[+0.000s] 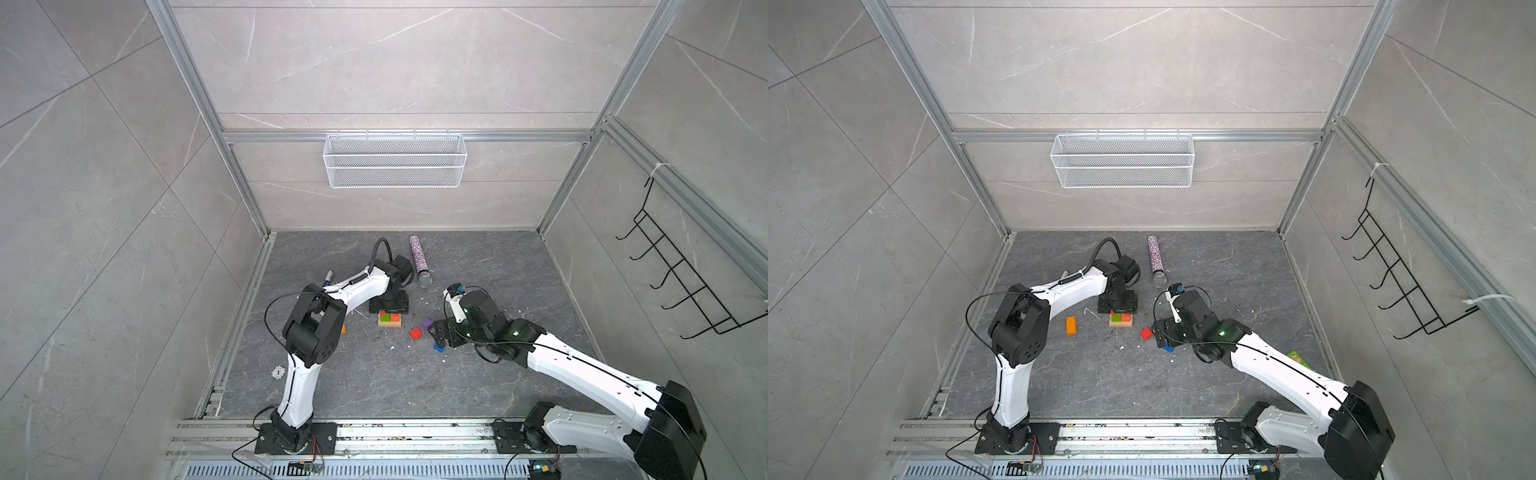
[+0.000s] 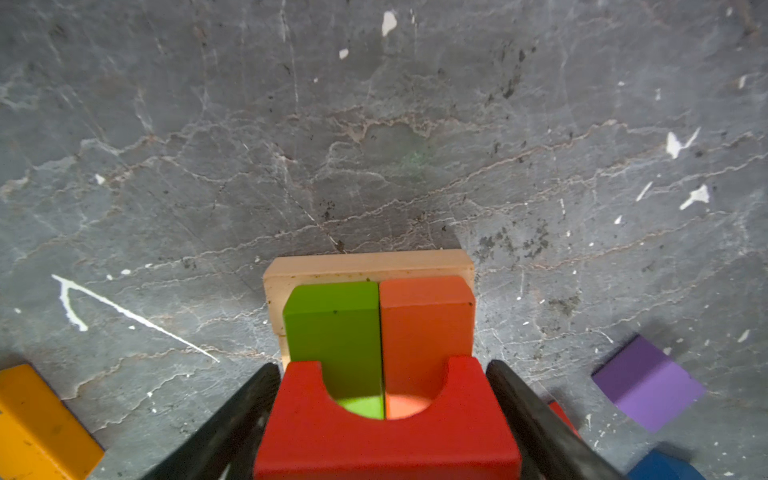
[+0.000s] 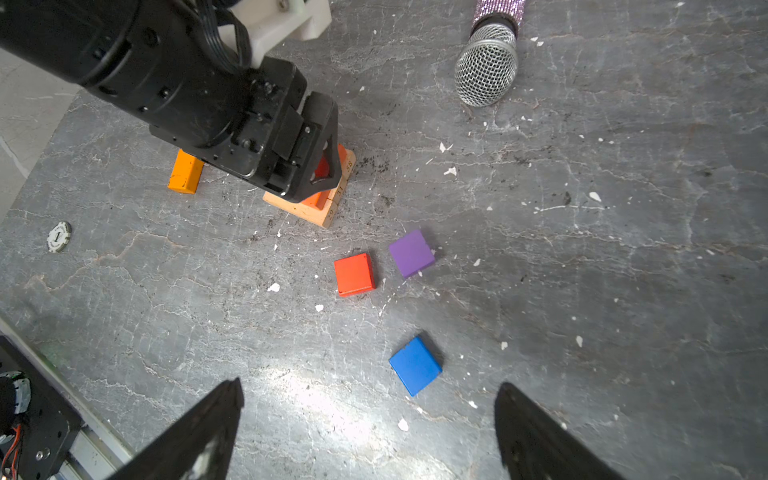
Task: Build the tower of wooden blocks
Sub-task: 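Lower the red arch block toward the green and orange-red blocks with the left gripper, then open the left gripper and raise it off the red arch block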
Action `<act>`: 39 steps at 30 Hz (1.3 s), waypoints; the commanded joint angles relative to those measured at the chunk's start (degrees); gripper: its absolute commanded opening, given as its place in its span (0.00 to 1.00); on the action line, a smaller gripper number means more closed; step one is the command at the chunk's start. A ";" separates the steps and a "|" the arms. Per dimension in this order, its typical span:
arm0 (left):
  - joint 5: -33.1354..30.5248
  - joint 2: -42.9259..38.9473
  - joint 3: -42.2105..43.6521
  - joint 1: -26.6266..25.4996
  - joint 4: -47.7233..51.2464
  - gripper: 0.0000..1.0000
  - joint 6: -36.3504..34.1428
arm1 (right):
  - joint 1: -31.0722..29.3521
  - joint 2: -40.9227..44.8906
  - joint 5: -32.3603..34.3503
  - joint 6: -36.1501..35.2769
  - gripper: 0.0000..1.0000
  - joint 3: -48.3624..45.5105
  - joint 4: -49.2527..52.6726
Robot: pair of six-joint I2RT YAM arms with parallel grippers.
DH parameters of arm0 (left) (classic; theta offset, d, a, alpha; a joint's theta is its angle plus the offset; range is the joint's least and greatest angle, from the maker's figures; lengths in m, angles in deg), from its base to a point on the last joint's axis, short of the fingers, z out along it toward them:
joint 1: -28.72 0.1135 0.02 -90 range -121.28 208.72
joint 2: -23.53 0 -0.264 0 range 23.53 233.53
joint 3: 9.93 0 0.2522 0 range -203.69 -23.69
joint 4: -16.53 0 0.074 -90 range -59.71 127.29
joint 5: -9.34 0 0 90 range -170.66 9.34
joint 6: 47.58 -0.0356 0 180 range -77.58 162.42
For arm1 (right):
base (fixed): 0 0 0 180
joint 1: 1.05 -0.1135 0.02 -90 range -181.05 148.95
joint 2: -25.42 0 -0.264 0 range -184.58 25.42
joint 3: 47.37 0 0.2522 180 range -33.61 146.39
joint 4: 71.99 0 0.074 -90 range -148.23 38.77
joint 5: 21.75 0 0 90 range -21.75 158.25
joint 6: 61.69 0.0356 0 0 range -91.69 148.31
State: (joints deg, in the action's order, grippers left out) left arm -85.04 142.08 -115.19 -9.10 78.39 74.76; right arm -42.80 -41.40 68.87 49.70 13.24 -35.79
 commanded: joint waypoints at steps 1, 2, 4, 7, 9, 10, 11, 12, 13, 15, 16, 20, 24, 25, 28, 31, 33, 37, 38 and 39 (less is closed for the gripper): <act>-0.55 -0.10 -1.72 0.29 1.47 0.83 0.18 | 0.01 -0.57 -0.01 0.76 0.95 0.67 0.06; -0.70 -0.31 -1.67 0.23 1.42 0.84 0.18 | 0.00 -0.57 -0.04 0.68 0.95 0.74 0.11; -0.88 -1.06 -1.66 0.29 1.47 0.86 0.10 | 0.01 -0.54 -0.11 0.59 0.95 0.90 0.15; -0.60 -2.39 -1.83 0.29 1.82 0.90 -0.17 | 0.00 -0.48 -0.32 0.59 0.95 1.05 0.30; -0.15 -3.66 -1.69 0.28 1.74 0.91 -0.28 | -0.01 -0.49 -0.43 0.50 0.95 1.15 0.33; -0.11 -4.15 -1.66 0.28 1.74 0.92 -0.34 | -0.03 -0.47 -0.44 0.50 0.95 1.22 0.36; -0.16 -4.76 -1.58 0.26 1.74 0.92 -0.50 | 0.00 -0.49 -0.38 0.45 0.95 1.28 0.41; -0.16 -5.42 -1.45 0.21 1.74 0.93 -0.60 | 0.00 -0.41 -0.40 0.41 0.95 1.31 0.44; -0.10 -6.04 -1.36 0.20 1.74 0.94 -0.68 | -0.03 -0.36 -0.41 0.41 0.95 1.36 0.46; 0.20 -7.36 -1.14 0.15 1.78 0.96 -1.11 | 0.00 -0.24 -0.37 0.33 0.95 1.41 0.43; 0.16 -7.96 -1.11 0.11 1.87 0.98 -1.22 | 0.00 -0.22 -0.43 0.28 0.95 1.49 0.42; -0.25 -11.01 -0.49 -0.28 1.92 1.00 -1.41 | 0.01 -0.06 -0.43 0.32 0.95 1.57 0.39; -0.55 -14.75 1.36 -0.23 1.81 1.00 -1.14 | 0.01 0.08 -0.32 0.50 0.95 1.75 0.50; -0.50 -15.77 1.87 -0.26 1.87 1.00 -1.14 | 0.01 0.19 -0.29 0.57 0.95 1.81 0.51; -1.57 -18.81 3.95 0.12 2.93 1.00 -1.05 | -0.01 0.56 -0.44 1.00 0.95 1.14 0.11; -2.40 -21.65 7.74 1.99 3.43 1.00 -1.09 | -0.01 0.58 -0.86 1.37 0.95 0.36 -0.86; -2.22 -23.63 11.25 4.18 3.16 1.00 -0.74 | 0.00 0.39 -1.06 1.38 0.95 0.00 -1.32; -2.22 -27.36 17.49 7.40 2.22 1.00 -0.62 | 0.00 -0.06 -1.36 1.51 0.95 -0.01 -1.79; -2.07 -28.16 19.19 8.41 1.94 1.00 -0.59 | 0.01 -0.14 -1.40 1.46 0.95 -0.06 -1.83; -1.90 -28.92 20.64 9.41 1.71 1.00 -0.53 | 0.01 -0.19 -1.33 1.46 0.95 -0.04 -1.88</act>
State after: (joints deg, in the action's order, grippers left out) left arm -86.55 116.44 -97.05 -1.50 79.50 74.52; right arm -42.80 -41.64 68.02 50.18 13.26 -36.82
